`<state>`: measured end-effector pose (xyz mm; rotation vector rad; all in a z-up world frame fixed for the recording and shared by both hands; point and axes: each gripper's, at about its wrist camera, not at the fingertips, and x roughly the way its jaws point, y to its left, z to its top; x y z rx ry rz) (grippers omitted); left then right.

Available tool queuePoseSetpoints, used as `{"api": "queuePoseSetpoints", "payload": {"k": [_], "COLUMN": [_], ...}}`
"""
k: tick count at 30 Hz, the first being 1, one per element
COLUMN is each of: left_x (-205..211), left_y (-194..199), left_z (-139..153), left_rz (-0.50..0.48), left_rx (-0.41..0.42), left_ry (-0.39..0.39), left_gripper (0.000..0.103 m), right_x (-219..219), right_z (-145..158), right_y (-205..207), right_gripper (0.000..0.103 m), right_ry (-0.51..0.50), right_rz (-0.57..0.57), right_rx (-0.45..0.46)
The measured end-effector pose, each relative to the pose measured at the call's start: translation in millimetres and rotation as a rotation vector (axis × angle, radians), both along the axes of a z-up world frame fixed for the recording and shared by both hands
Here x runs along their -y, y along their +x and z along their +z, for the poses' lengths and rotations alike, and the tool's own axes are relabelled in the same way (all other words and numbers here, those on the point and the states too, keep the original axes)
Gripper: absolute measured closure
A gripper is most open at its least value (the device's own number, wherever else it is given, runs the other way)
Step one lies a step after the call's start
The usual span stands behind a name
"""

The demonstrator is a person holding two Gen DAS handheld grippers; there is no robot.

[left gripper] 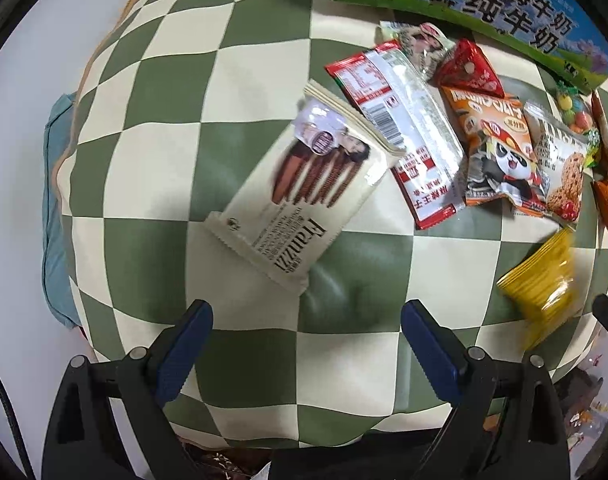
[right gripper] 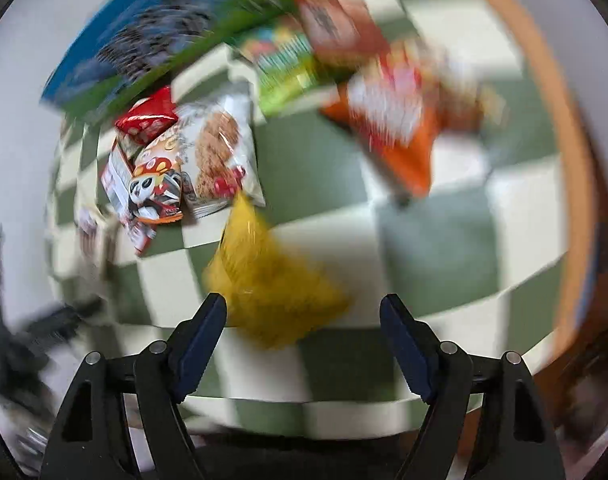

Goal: Organize snacks
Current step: 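Grasp the yellow chip bag with right tool while left tool grasps the Franzzi pack, then carry both packs into the cardboard box and open both tools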

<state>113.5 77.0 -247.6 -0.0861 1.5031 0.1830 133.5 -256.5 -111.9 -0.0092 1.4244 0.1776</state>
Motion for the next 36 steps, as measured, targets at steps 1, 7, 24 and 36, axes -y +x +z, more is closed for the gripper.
{"api": "queuePoseSetpoints", "payload": {"k": [1,7,24,36], "left_x": [-1.6,-8.4,-21.1,-28.2], "left_y": [0.2,4.4,58.4,27.3], "left_z": [0.4,-4.7,-39.2,-63.2], "left_rz": [0.001,0.002,-0.254,-0.011], "left_rx": [0.002,-0.012,-0.088,-0.157], "left_ry": [0.002,0.000,0.071,-0.141], "left_gripper": [0.007,0.007,0.007,0.045], "right_x": [-7.0,-76.4,-65.0,-77.3], "right_z": [3.6,-10.8,-69.1,-71.8], "right_y": [0.7,-13.8,40.6,25.0], "right_gripper": [0.020,0.020,0.037,0.043], "right_ry": [-0.030,-0.097,0.110,0.075], "right_rz": [0.046,0.389,-0.030,0.048], "right_rx": [0.015,-0.064,-0.216,-0.203]}}
